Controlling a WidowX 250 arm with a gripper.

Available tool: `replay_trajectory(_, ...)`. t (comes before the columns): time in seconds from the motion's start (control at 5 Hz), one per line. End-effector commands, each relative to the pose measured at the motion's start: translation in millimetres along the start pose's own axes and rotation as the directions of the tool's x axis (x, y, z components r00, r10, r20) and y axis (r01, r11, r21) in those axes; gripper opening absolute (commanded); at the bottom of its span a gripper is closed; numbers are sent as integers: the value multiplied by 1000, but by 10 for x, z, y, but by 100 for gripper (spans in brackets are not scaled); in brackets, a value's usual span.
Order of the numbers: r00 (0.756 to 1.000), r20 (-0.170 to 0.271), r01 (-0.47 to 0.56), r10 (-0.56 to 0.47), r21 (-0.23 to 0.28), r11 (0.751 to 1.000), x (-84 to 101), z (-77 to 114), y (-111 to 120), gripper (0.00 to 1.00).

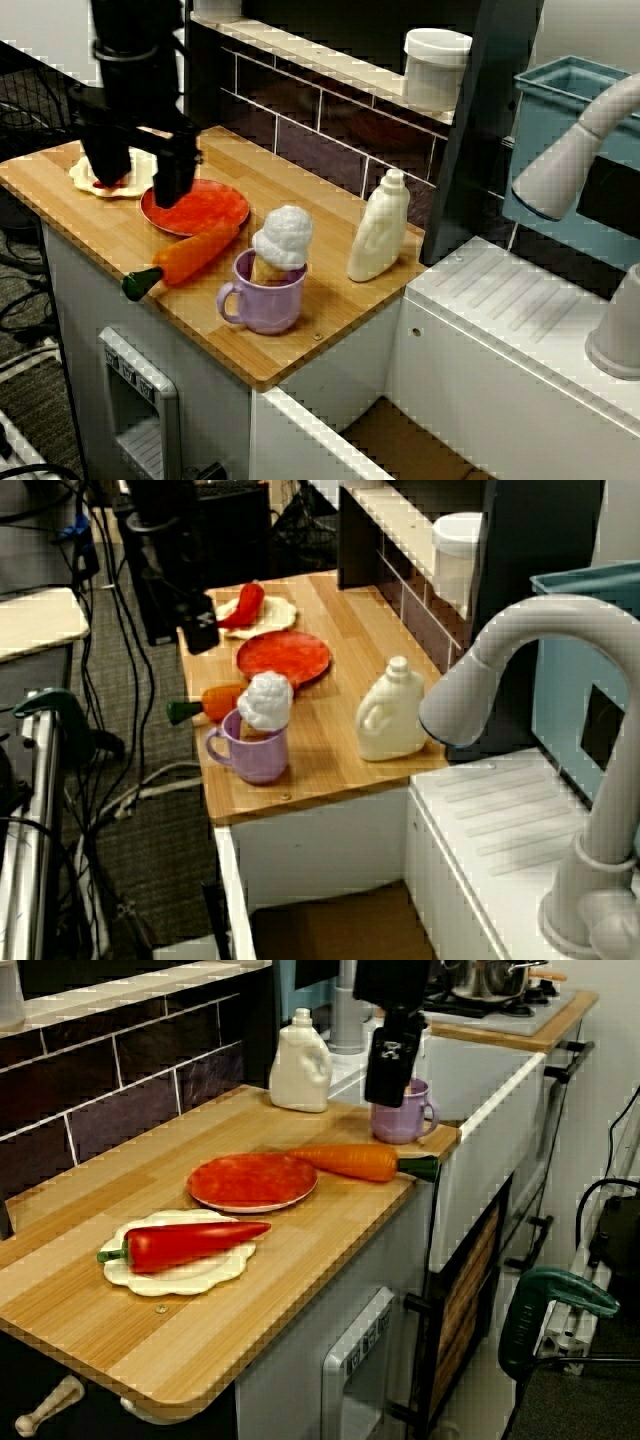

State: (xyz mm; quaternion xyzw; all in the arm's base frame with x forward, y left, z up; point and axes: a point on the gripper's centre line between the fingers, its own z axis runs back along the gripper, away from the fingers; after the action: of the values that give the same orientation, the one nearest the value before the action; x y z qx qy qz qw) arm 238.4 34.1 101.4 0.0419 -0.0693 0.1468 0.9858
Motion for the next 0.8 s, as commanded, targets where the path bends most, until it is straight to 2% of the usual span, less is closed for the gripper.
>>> replay_trajectory(0.0, 999, 37, -3, 4, -4, 1000, 91, 91, 4, 100)
replay_trajectory(0.2, 999, 37, -3, 4, -4, 1000, 91, 91, 4, 100)
replay_trajectory(0.4, 999, 38, 5, -6, 2, 1000, 34, -40, -35, 100)
replay_trajectory(0.6, 999, 25, -29, 29, -18, 999, 112, -116, -35, 100)
